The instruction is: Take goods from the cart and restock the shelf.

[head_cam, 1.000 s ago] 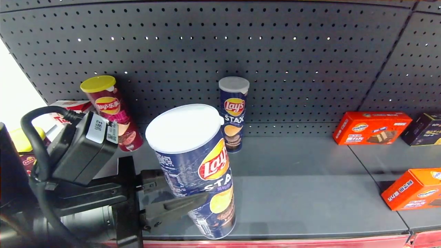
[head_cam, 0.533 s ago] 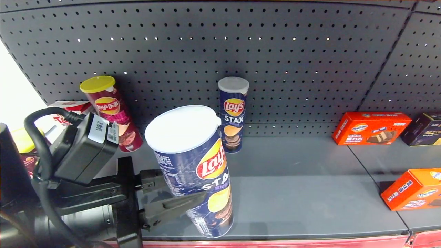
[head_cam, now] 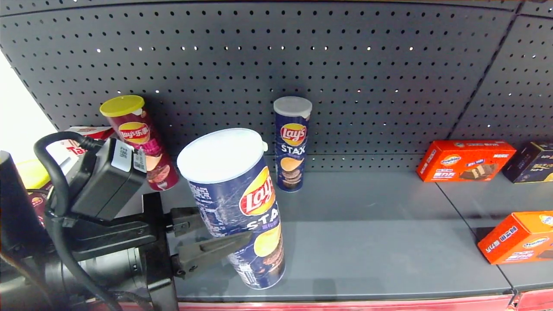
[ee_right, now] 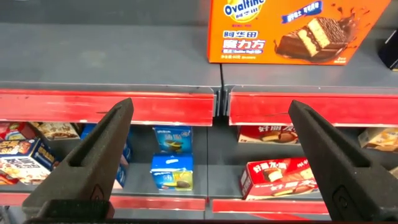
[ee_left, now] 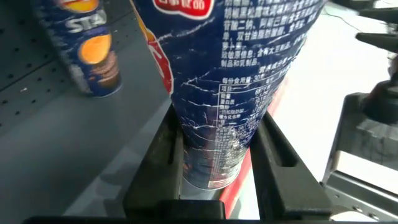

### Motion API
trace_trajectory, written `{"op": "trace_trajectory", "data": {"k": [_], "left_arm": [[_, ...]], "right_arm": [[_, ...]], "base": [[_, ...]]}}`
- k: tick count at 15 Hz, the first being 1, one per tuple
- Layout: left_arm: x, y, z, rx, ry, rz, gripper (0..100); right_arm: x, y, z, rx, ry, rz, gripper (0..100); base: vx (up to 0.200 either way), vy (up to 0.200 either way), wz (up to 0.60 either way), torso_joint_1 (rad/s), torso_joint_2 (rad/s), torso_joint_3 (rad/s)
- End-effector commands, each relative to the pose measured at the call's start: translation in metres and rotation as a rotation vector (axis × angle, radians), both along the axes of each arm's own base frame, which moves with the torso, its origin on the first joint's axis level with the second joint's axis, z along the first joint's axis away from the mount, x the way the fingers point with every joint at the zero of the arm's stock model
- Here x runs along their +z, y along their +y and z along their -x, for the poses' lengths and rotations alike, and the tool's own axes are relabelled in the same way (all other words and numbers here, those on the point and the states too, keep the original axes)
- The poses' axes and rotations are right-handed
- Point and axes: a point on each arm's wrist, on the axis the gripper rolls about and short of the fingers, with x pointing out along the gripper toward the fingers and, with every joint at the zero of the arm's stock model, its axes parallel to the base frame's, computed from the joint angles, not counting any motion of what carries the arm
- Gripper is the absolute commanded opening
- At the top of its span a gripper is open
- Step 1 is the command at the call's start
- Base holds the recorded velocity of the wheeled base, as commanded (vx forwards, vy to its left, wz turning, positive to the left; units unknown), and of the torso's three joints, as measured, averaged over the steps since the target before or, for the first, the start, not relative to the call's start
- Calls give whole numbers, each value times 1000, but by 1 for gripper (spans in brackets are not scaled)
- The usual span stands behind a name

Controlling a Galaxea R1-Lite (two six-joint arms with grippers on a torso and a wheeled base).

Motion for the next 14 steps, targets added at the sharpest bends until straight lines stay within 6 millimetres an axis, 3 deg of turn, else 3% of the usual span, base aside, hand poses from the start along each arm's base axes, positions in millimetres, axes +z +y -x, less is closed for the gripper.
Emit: {"op": "trace_trajectory", "data": {"k": [1, 2, 3, 4, 5, 9, 11, 14], "left_arm": [[-2, 3, -3, 21, 6, -4, 0], [-5, 4, -2, 24, 15, -10, 0], [-6, 5, -2, 24, 18, -12, 0], [-8, 4, -3, 24, 26, -17, 0], [-10, 3, -5, 27, 25, -17, 0], [-9, 13, -11, 89, 17, -9, 0], [-10, 23, -8, 117, 12, -3, 0], [-14, 30, 2, 124, 24, 1, 0]], "right_arm": [[0, 0, 0, -3, -1, 3, 100], [6, 0, 1, -20, -22, 16, 100], [57, 0, 0, 5, -56, 19, 100], [88, 1, -20, 123, 14, 24, 100], [99, 1, -18, 202, -17, 20, 100], [123, 12, -49, 433, 66, 32, 100], [140, 24, -71, 513, 104, 36, 100], [167, 50, -118, 609, 66, 23, 100]], "base": [[0, 0, 0, 0, 0, 0], [0, 0, 0, 0, 0, 0], [0, 0, 0, 0, 0, 0], [0, 0, 0, 0, 0, 0], [0, 0, 0, 0, 0, 0], [0, 0, 0, 0, 0, 0], [0, 0, 0, 0, 0, 0], [0, 0, 0, 0, 0, 0]]}}
